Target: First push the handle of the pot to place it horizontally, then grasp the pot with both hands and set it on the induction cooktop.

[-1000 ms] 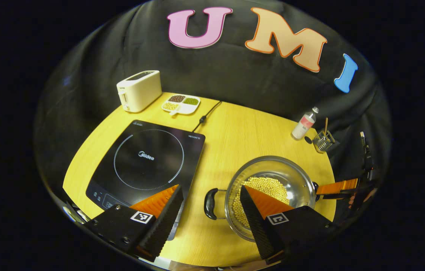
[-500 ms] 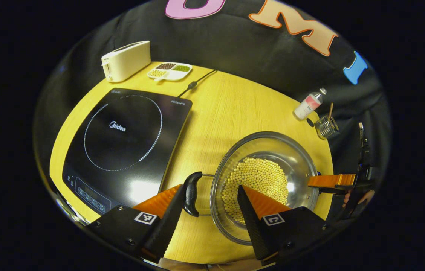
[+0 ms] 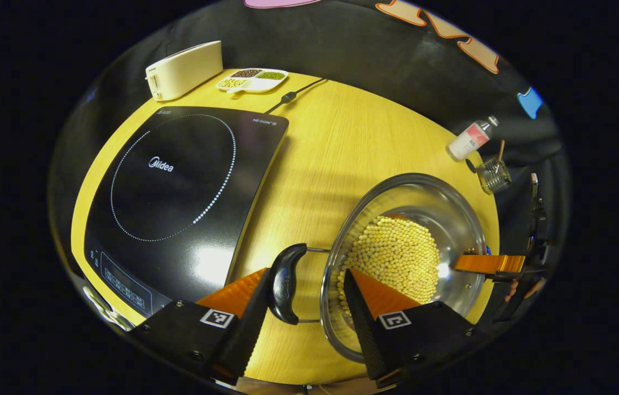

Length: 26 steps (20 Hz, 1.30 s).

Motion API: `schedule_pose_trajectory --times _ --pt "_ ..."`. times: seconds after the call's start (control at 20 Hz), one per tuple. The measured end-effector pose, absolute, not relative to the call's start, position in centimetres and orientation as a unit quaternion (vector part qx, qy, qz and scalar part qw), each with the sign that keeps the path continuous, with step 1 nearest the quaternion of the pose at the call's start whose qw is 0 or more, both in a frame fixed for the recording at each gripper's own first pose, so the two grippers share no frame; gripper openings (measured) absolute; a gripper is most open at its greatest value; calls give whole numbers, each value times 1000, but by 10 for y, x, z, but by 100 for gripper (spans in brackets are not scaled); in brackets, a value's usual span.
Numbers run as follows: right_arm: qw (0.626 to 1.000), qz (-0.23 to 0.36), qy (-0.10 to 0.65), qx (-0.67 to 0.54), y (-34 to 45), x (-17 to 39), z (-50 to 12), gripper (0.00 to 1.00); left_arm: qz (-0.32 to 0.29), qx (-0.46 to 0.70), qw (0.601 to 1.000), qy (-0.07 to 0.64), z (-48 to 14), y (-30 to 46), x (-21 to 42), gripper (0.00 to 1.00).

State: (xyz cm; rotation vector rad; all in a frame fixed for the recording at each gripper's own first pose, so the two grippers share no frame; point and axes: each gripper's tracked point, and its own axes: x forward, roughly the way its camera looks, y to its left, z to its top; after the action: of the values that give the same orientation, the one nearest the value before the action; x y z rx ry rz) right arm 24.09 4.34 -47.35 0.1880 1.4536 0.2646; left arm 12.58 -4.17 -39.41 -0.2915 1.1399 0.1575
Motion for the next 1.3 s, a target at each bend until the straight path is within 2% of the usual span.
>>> schedule_pose_trajectory --times 0.05,0.15,0.25,0.3,0.35,0.4,0.45,0.5,0.55,0.65,0.7,1.0,1.1,1.3 --pt "734 121 663 82 42 240 -475 70 74 -137 827 541 -394 -41 125 74" --pt "737 126 660 72 40 240 -478 70 75 -140 822 546 -403 -40 125 67" --pt "738 127 660 63 41 239 -484 61 73 -149 817 552 -409 -41 125 66" --pt "739 129 659 59 41 238 -485 67 70 -152 814 557 -412 -42 125 66" --pt "737 131 660 60 40 239 -484 59 66 -149 813 559 -413 -42 125 65" --pt "737 131 659 65 41 239 -484 59 63 -147 813 560 -412 -42 125 65" --pt "738 133 658 70 41 240 -481 64 60 -146 814 560 -412 -41 126 64" --pt "739 135 656 74 42 240 -483 56 61 -150 813 559 -412 -41 126 63" --pt "741 135 654 72 42 240 -484 55 63 -157 813 557 -411 -40 126 63" --pt "743 137 652 64 41 238 -483 55 64 -157 807 565 -411 -42 123 58" --pt "743 141 652 61 41 238 -481 61 64 -155 807 566 -410 -42 123 57" --pt "756 141 638 31 24 219 -455 61 53 -136 797 586 -400 -43 107 57" --pt "763 133 631 42 23 210 -453 46 41 -135 798 586 -399 -43 107 57" --pt "783 110 610 61 26 193 -445 52 6 -120 805 580 -393 -36 109 56"
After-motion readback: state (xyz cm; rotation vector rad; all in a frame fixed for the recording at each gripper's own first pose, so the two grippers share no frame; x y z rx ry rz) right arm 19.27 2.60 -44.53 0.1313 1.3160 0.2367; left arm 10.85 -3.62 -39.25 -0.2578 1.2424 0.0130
